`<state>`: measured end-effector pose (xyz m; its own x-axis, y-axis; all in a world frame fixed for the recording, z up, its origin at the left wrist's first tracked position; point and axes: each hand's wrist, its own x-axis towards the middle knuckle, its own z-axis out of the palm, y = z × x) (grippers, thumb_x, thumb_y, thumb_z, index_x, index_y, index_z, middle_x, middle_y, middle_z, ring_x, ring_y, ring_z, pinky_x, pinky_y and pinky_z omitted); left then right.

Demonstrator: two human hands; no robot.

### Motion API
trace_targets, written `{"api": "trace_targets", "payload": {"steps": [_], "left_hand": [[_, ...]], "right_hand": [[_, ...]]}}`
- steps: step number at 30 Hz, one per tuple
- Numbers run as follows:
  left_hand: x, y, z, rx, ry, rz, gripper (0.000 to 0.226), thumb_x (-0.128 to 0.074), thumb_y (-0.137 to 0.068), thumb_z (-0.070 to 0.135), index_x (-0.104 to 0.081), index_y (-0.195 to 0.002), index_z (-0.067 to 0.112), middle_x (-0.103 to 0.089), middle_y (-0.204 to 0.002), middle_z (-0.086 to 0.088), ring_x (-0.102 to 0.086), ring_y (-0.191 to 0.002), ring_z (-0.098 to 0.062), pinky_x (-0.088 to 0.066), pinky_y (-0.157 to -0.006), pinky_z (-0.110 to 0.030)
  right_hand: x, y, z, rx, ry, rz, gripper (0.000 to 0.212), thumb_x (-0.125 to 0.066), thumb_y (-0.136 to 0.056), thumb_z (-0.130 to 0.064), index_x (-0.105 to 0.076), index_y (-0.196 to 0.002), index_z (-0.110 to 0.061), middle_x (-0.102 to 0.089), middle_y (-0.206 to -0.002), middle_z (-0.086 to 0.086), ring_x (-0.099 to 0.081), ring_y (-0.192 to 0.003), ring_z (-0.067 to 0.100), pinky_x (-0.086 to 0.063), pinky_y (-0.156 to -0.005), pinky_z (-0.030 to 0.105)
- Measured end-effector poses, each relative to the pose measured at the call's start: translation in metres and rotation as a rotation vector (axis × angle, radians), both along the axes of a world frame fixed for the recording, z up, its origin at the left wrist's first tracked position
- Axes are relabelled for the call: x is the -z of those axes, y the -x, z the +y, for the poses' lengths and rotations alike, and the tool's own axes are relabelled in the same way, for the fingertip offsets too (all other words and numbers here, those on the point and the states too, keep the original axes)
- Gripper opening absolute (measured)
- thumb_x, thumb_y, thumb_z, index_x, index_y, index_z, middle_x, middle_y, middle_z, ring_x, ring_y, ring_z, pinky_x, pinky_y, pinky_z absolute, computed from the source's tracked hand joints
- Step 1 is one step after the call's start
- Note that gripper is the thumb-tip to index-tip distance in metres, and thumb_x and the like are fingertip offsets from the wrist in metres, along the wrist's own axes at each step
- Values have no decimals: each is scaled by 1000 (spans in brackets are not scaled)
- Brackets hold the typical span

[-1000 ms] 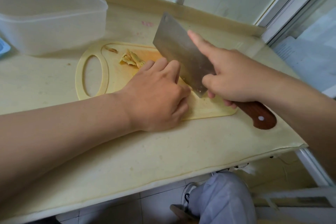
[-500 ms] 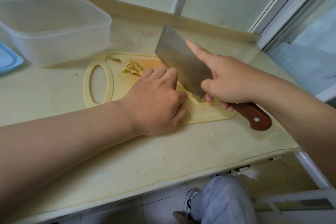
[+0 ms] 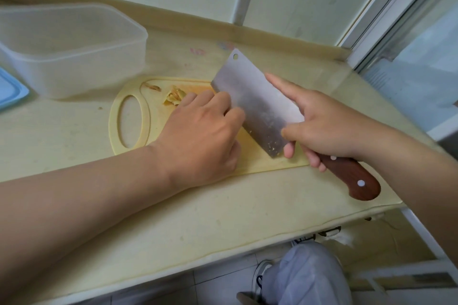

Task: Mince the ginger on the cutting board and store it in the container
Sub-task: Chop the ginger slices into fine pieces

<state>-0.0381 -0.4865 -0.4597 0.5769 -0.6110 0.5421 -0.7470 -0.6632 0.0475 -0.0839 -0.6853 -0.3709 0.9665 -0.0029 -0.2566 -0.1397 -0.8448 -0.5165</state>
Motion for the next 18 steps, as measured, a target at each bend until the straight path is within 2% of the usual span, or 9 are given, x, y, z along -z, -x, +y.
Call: {"api": "trace_targets", "payload": {"steps": [2,5,8,14,16,18], "left_hand": [[1,-1,0,-7,8,-1,22,-39,-72,27,-53,-76,11,-49,-76,-10,-37,-66,-26,-32,-61,-36],[2,-2,0,-26,-3,6,25,-37,-72,28,-54,-76,10,-51,-77,-11,-42,-67,-29,-37,-61,-38],[2,-2,1,-25,0,22,27,-38,-73,29,-55,-77,9,-51,-78,-11,-45,-68,-30,-42,-63,-41],[3,-2,0,-20,14,17,27,-37,-73,29,-55,-78,9,-50,-78,-11,-43,-68,-29,-42,-62,-41],[4,-3,0,-22,15,13,27,-38,-73,29,-55,-78,8,-50,-78,-10,-43,-67,-29,-43,-62,-42],[4,-3,1,-31,17,14,26,-39,-73,28,-55,-78,8,-50,-78,-10,-43,-67,-28,-43,-62,-42]], "right_hand": [[-1,-8,-7,4,12,3,99,-47,-95,2,-7,-155,-65,-75,-71,8,-56,-40,21,-47,-39,30],[-4,-21,-17,40,23,-7,98,-47,-96,3,-8,-156,-64,-74,-71,10,-54,-39,21,-44,-37,27],[-5,-32,-26,72,32,-19,97,-46,-96,3,-9,-157,-63,-74,-71,11,-54,-41,21,-47,-38,30],[-4,-43,-37,43,26,-8,97,-47,-96,4,-12,-157,-61,-73,-69,12,-54,-42,23,-48,-38,31],[-4,-44,-40,48,-11,-16,96,-48,-97,5,-14,-158,-60,-72,-64,11,-57,-48,34,-48,-38,31],[-6,-42,-41,58,-67,-16,94,-48,-98,7,-17,-157,-60,-66,-53,8,-61,-67,56,-48,-38,31]]}}
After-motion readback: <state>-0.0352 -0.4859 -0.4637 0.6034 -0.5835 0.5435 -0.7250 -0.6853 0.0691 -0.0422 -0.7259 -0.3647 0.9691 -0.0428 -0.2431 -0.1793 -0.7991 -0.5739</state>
